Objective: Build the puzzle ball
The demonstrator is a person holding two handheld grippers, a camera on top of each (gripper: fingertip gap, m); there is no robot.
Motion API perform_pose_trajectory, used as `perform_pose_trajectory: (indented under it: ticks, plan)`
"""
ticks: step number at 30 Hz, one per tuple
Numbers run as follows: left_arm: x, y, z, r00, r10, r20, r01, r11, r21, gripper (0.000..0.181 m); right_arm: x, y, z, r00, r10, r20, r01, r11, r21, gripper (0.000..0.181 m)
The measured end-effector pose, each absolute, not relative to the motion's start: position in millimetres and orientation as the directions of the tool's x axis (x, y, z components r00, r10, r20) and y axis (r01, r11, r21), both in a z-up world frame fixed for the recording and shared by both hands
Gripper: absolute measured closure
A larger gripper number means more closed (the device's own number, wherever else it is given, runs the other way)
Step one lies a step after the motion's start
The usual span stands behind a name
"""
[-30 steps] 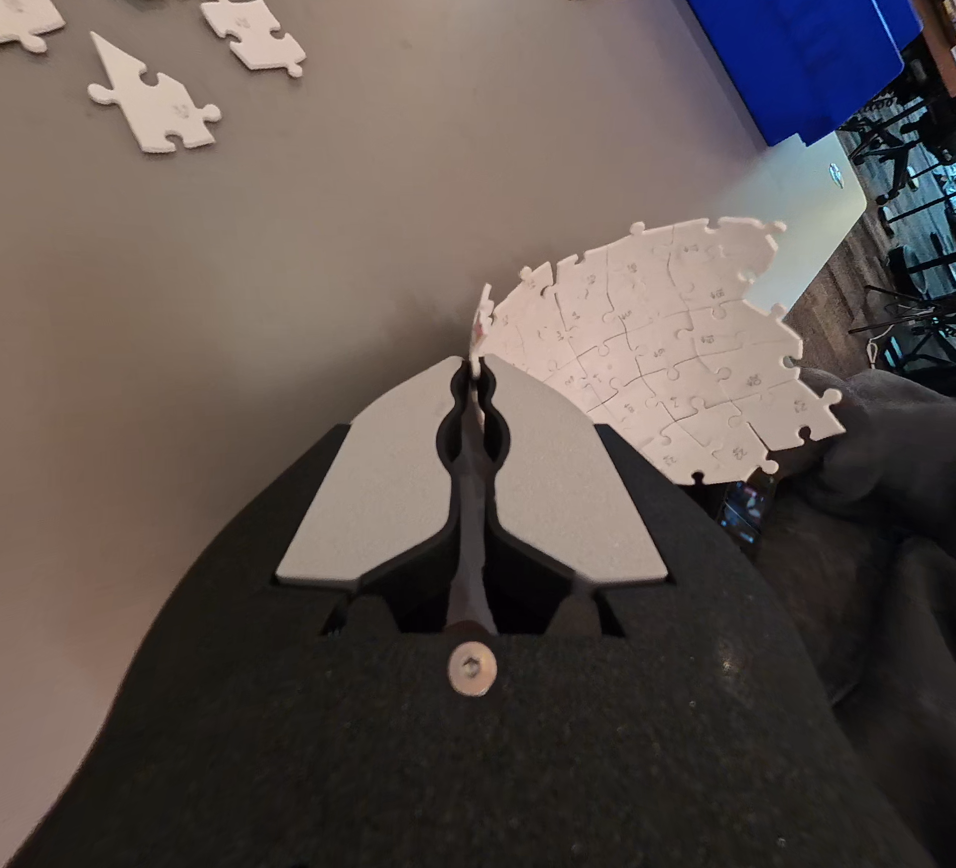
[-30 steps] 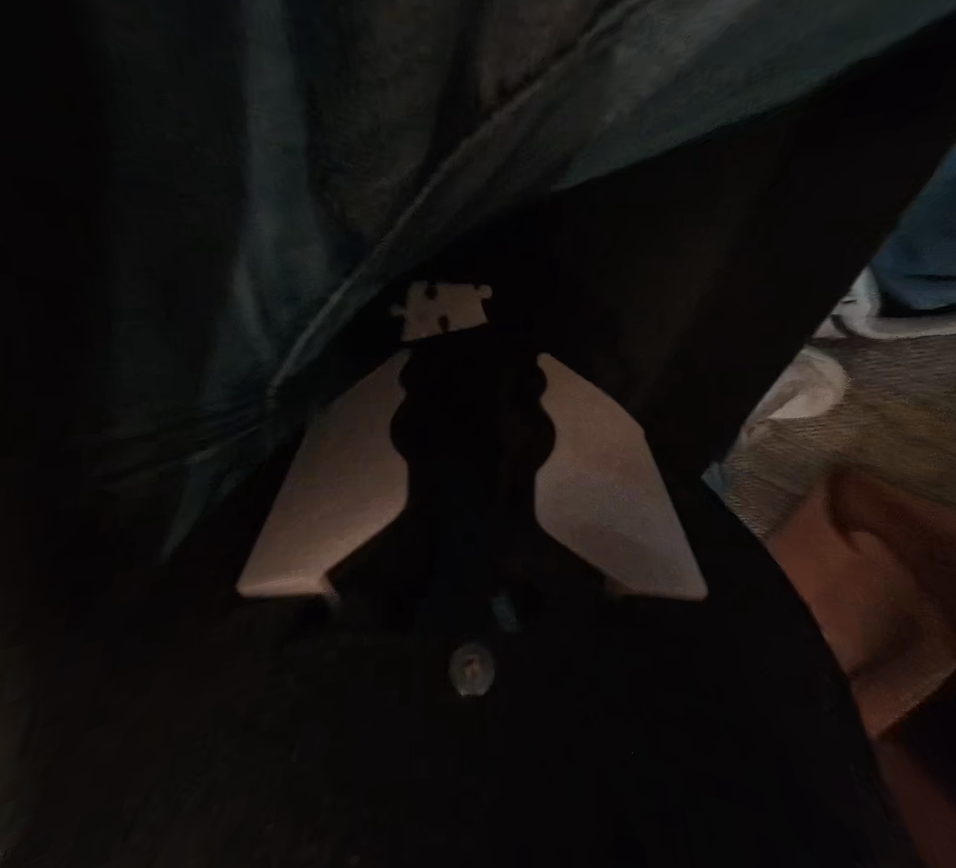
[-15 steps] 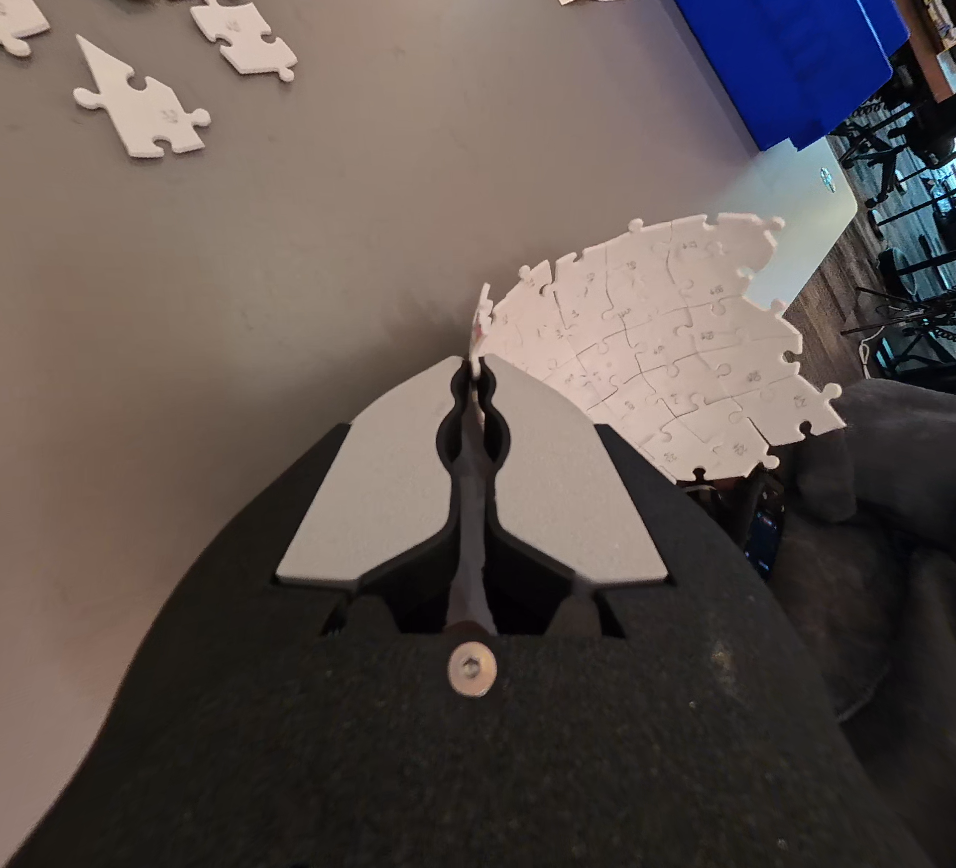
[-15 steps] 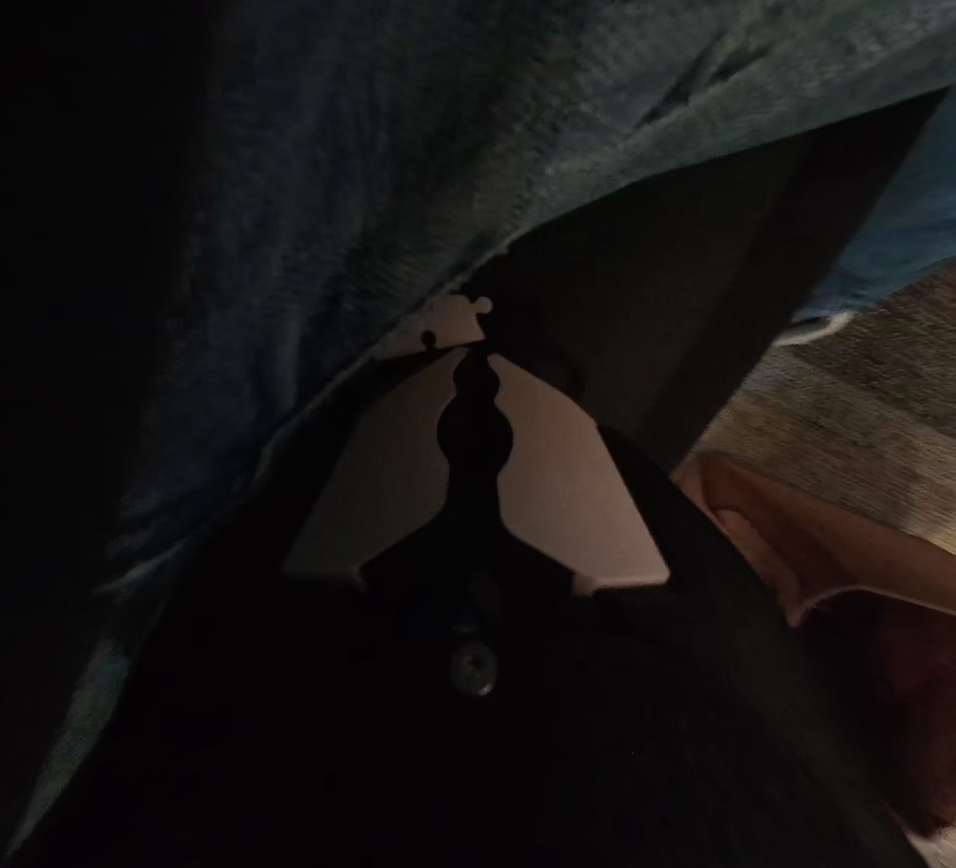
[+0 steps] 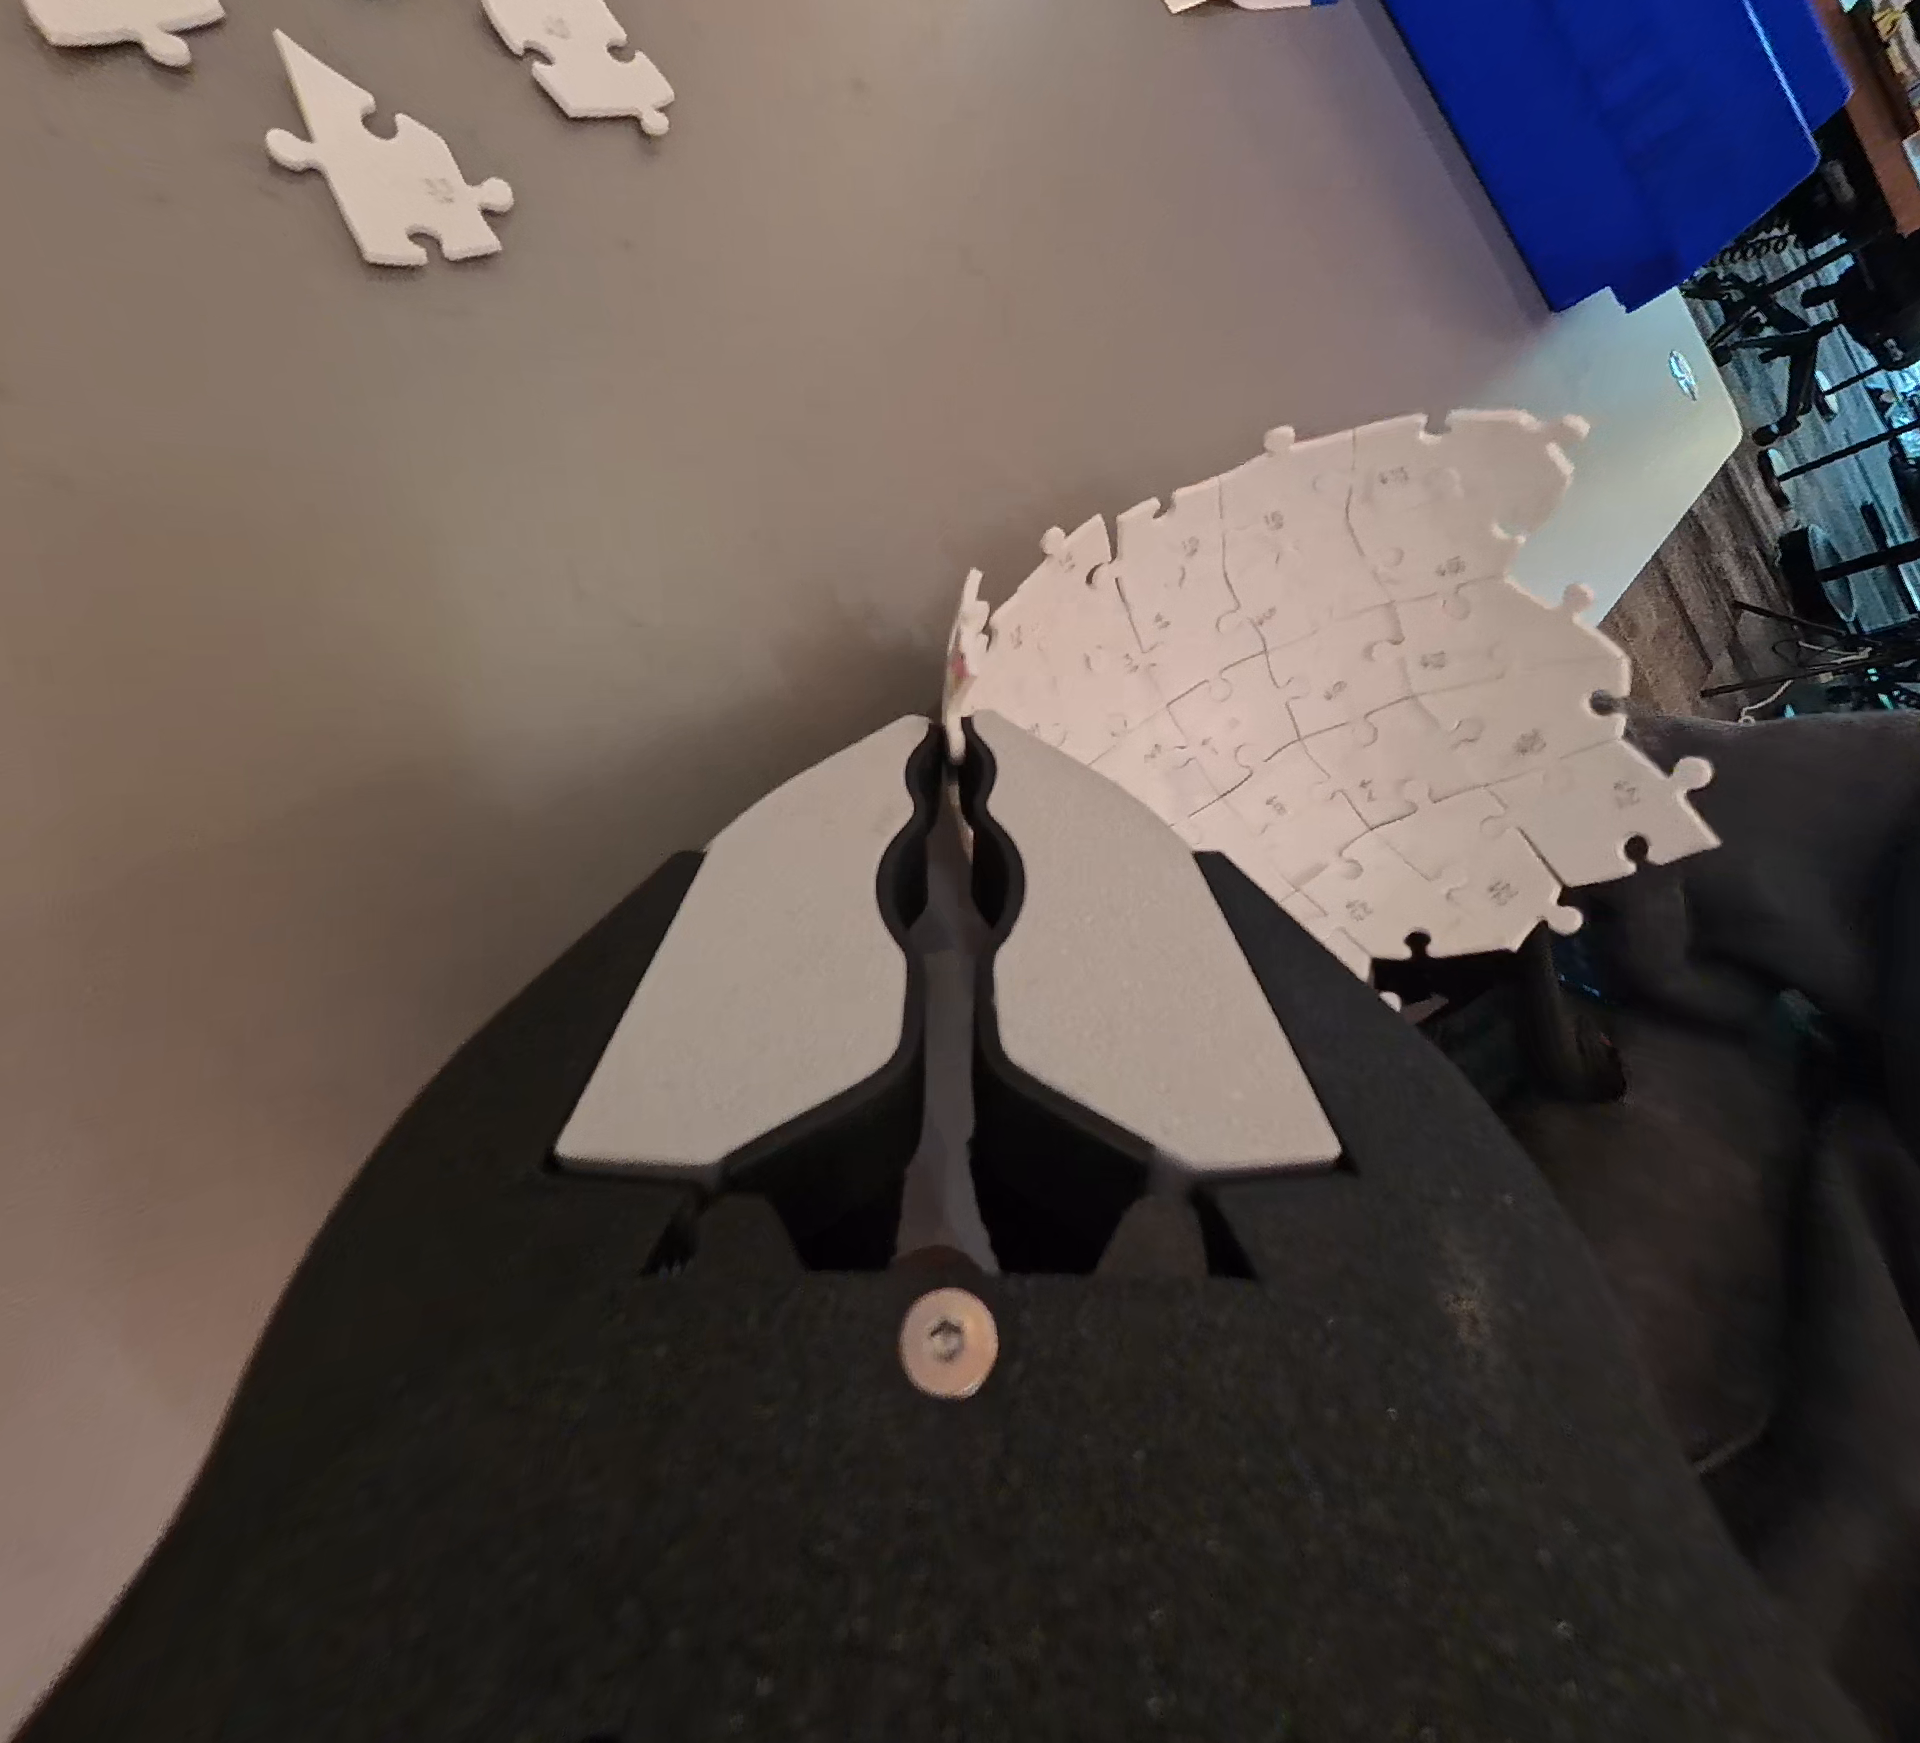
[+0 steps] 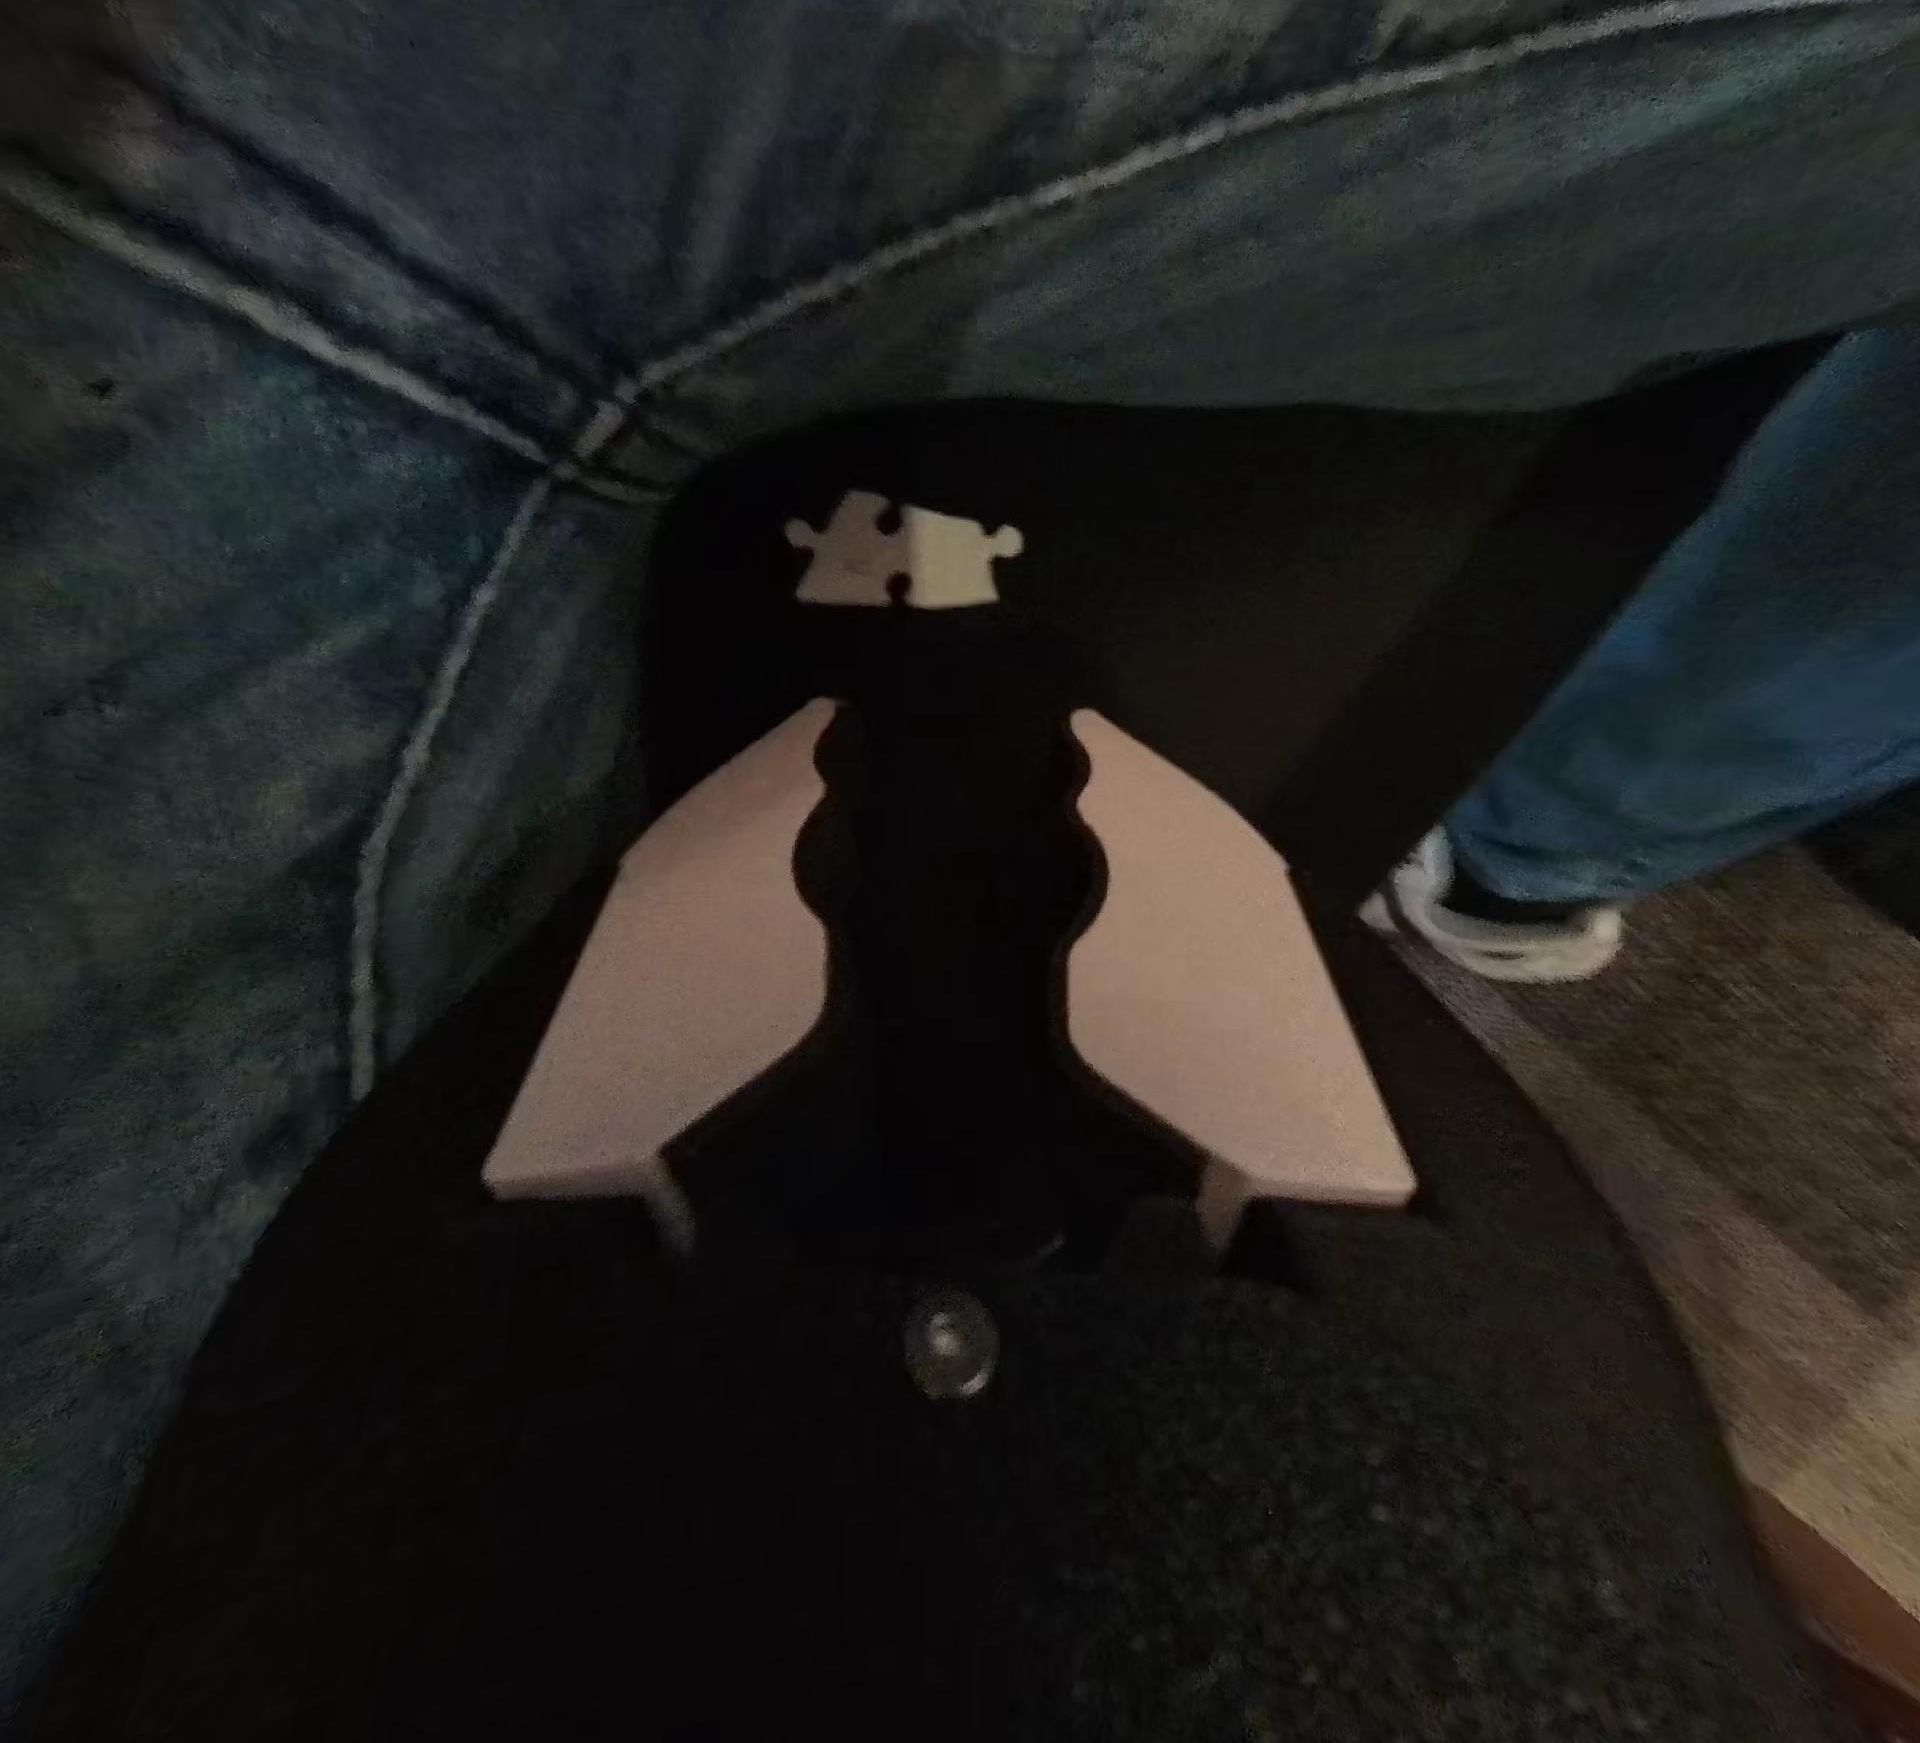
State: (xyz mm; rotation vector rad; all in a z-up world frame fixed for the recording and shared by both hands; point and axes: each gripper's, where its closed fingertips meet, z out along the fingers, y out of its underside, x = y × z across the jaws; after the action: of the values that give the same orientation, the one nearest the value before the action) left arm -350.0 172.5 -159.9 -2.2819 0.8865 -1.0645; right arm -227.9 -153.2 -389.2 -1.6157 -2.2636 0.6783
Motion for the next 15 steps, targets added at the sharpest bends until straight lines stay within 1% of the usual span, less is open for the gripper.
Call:
perform_pose_trajectory:
  ticks: [2, 4, 7, 10, 13, 15]
  plan:
    - [-348.4, 172.8, -157.9, 0.491, -0.722, 0.487, -0.362, -0.678, -0.64, 0.18, -230.9, -166.1, -392.4, -0.369, 0.927, -0.064, 0.769, 0.266, -0.581, 0.141]
    - [-345.5, 174.6, -157.2, 0.496, -0.726, 0.476, -0.372, -0.673, -0.639, 0.179, -231.1, -172.7, -394.7, -0.408, 0.913, -0.024, 0.721, 0.306, -0.621, 0.141]
    - [-337.6, 176.1, -156.0, 0.49, -0.733, 0.472, -0.382, -0.667, -0.639, 0.179, -238.5, -168.3, -388.9, -0.403, 0.914, 0.055, 0.656, 0.33, -0.679, 0.135]
    - [-329.7, 175.0, -158.0, 0.477, -0.738, 0.477, -0.397, -0.665, -0.632, 0.179, -242.8, -169.0, -393.5, -0.406, 0.912, 0.052, 0.639, 0.324, -0.698, 0.13]
    - [-323.0, 175.2, -156.8, 0.463, -0.739, 0.489, -0.398, -0.666, -0.631, 0.18, -245.1, -170.9, -405.6, -0.402, 0.915, 0.018, 0.659, 0.303, -0.688, 0.129]
    - [-320.3, 175.6, -157.1, 0.461, -0.746, 0.481, -0.407, -0.66, -0.632, 0.179, -246.8, -170.4, -408.8, -0.4, 0.916, 0.013, 0.65, 0.293, -0.701, 0.13]
